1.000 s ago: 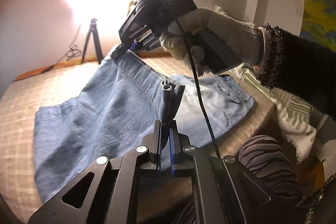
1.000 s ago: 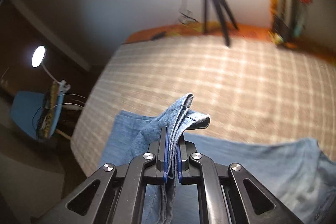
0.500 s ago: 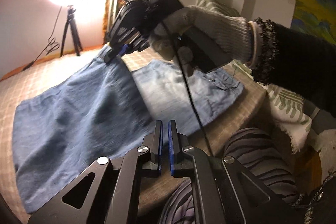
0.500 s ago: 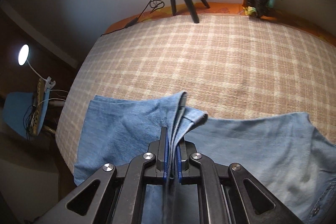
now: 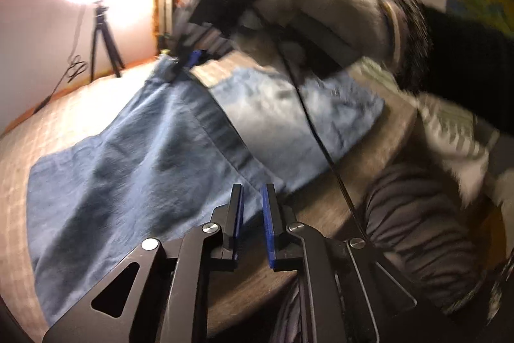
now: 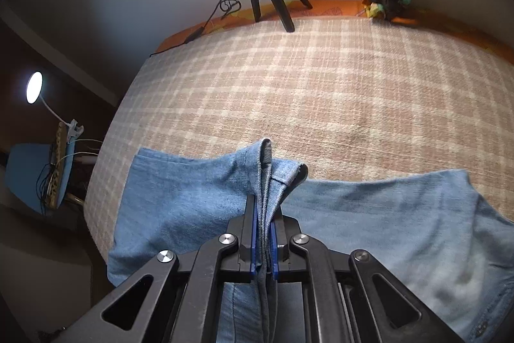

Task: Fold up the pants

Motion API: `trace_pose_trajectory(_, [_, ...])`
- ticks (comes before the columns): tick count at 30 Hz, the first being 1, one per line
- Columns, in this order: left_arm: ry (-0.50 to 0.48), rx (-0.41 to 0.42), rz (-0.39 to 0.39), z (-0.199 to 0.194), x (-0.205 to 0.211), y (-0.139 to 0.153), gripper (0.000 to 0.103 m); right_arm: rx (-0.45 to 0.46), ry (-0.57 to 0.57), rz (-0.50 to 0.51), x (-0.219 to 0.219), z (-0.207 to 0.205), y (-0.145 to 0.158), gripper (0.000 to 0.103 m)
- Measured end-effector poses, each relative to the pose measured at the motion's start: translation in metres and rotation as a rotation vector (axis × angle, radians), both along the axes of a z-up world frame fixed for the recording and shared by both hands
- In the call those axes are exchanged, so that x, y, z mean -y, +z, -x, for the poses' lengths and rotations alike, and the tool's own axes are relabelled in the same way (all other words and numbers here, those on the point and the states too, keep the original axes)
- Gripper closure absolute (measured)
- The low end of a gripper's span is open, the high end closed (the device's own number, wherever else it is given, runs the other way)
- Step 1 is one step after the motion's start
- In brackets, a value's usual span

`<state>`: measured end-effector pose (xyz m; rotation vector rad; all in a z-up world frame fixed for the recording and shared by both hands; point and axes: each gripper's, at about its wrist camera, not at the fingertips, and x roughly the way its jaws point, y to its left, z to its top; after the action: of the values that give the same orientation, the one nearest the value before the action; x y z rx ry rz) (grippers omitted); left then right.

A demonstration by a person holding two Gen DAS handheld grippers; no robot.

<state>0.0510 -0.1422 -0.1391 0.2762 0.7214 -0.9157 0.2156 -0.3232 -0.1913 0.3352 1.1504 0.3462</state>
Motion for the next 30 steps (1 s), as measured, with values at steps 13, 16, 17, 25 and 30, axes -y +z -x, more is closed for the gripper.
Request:
trace_pose_trajectory(13, [-0.068, 0.019, -0.159, -0.012, 0.075, -0.031, 0.056, -0.066, 0.049, -0.118, 0.013, -0.024, -0.058, 0.098])
trace_pose_trajectory(16, [-0.095, 0.045, -0.198, -0.009, 0.079, -0.035, 0.056, -0.078, 0.065, -0.162, 0.019, -0.026, -0.062, 0.098])
trace_pose_trajectory(17, [-0.105, 0.055, -0.204, -0.007, 0.077, -0.033, 0.056, -0.082, 0.080, -0.162, 0.020, -0.027, -0.062, 0.099])
trace_pose_trajectory(25, [-0.076, 0.090, -0.235, -0.016, 0.054, -0.017, 0.060, -0.092, 0.157, -0.103, 0.013, -0.033, -0.057, 0.098])
trace_pose_trajectory(30, [-0.131, 0.129, -0.326, -0.015, 0.071, -0.030, 0.064, -0.092, 0.154, -0.105, 0.012, -0.033, -0.058, 0.098])
